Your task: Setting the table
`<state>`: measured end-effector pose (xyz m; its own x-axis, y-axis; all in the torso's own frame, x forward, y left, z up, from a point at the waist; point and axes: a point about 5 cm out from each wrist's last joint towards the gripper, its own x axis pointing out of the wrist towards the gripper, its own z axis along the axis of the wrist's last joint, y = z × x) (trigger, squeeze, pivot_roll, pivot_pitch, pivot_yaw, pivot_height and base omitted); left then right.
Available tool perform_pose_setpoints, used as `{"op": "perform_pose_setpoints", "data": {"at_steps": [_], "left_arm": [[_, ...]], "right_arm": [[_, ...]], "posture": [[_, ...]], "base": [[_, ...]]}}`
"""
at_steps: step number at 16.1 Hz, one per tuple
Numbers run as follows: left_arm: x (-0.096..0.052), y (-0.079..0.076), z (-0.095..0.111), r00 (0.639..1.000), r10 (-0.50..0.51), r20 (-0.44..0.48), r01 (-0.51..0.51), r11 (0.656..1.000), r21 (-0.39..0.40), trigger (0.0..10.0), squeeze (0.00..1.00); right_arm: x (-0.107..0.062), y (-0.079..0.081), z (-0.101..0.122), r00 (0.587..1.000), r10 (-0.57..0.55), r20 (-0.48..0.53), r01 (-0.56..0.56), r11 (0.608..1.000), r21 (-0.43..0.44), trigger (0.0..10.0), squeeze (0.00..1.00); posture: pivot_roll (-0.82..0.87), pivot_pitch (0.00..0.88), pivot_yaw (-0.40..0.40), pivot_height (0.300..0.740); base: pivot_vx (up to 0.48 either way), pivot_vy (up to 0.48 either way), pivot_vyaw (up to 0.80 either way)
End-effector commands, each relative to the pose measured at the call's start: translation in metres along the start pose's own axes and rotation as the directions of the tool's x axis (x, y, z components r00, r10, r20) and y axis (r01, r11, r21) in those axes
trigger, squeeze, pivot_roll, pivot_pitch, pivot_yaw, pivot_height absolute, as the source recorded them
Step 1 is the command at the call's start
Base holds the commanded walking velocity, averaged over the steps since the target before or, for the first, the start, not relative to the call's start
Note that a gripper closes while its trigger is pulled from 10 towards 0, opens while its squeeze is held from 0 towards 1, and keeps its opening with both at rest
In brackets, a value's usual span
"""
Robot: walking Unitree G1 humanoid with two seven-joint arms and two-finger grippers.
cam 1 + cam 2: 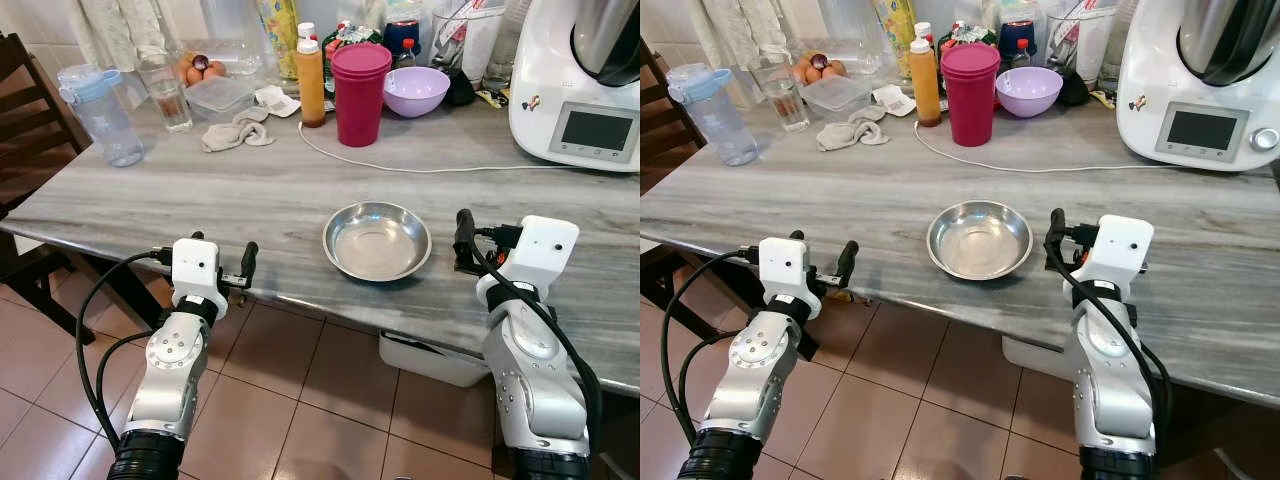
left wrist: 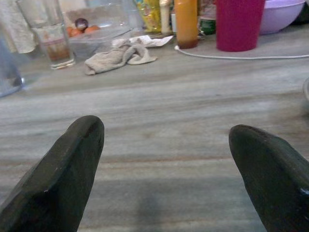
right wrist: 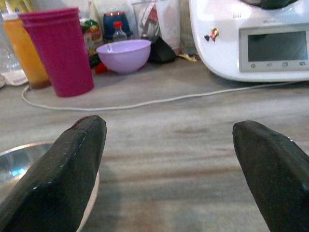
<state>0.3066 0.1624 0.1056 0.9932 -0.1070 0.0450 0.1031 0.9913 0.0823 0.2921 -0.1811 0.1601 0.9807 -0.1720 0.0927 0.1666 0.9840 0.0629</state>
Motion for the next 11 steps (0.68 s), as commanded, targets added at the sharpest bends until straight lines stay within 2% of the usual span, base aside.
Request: {"op": "perform_pose_setpoints", "data": {"at_steps": [1, 4, 11], "left_arm": [[0.0007, 0.0066, -0.0049, 0.998, 0.057, -0.036, -0.056, 0.998, 0.037, 10.0, 0.0], [0.0002, 0.0118, -0.0089, 0.992, 0.114, -0.056, -0.112, 0.993, 0.03, 10.0, 0.0], [0.0027, 0.0065, -0.0037, 0.993, 0.113, -0.042, -0.112, 0.993, 0.042, 10.0, 0.0]], "right_arm": [[-0.002, 0.0029, 0.0, 1.0, 0.017, -0.017, -0.017, 1.0, -0.002, 10.0, 0.0], [-0.0022, 0.0061, -0.0006, 0.999, 0.025, -0.028, -0.024, 1.0, 0.007, 10.0, 0.0], [-0.0008, 0.0095, -0.0018, 0.998, 0.042, -0.045, -0.041, 0.999, 0.016, 10.0, 0.0]], "posture": [[-0.2, 0.081, 0.103, 0.74], [-0.2, 0.083, 0.098, 0.74], [-0.19, 0.088, 0.091, 0.74]], "base": [[0.0, 0.0, -0.8], [0.0, 0.0, -0.8], [0.0, 0.0, -0.79]]}}
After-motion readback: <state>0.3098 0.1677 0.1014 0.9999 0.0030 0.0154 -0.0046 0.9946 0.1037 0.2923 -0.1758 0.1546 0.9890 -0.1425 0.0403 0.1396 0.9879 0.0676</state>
